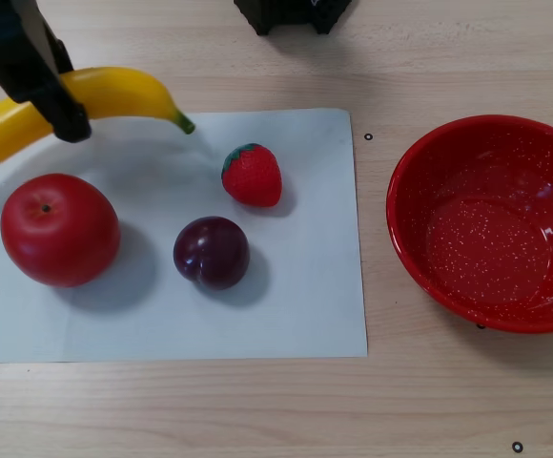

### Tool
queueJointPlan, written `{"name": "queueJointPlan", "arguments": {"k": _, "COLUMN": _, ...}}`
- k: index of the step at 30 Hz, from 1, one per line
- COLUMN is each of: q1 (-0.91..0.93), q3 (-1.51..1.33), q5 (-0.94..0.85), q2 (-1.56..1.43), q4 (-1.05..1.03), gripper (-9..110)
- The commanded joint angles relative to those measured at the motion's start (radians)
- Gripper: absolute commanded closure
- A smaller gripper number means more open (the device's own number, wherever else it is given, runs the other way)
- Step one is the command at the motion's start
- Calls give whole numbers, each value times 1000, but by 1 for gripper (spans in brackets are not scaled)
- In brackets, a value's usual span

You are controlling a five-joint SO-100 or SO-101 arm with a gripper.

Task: Grasp the banana and put it in the red bowl.

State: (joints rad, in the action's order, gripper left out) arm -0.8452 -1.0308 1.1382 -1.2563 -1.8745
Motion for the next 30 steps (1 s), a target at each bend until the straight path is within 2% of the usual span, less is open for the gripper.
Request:
{"name": "queueJointPlan", "arguments": {"k": 1, "q1": -17, "q3": 117, "q5": 32, "q2": -215, "q4": -31, "gripper": 101}}
{"name": "queueJointPlan", "arguments": {"k": 18, "q1": -3, "q3": 9, "q5": 48, "q2": -555, "q4": -32, "gripper": 101}}
{"name": "queueJointPlan", "arguments": {"k": 30, "q1": 236, "q3": -26, "q5": -101, "q2": -727, "q4": -32, "gripper": 101}}
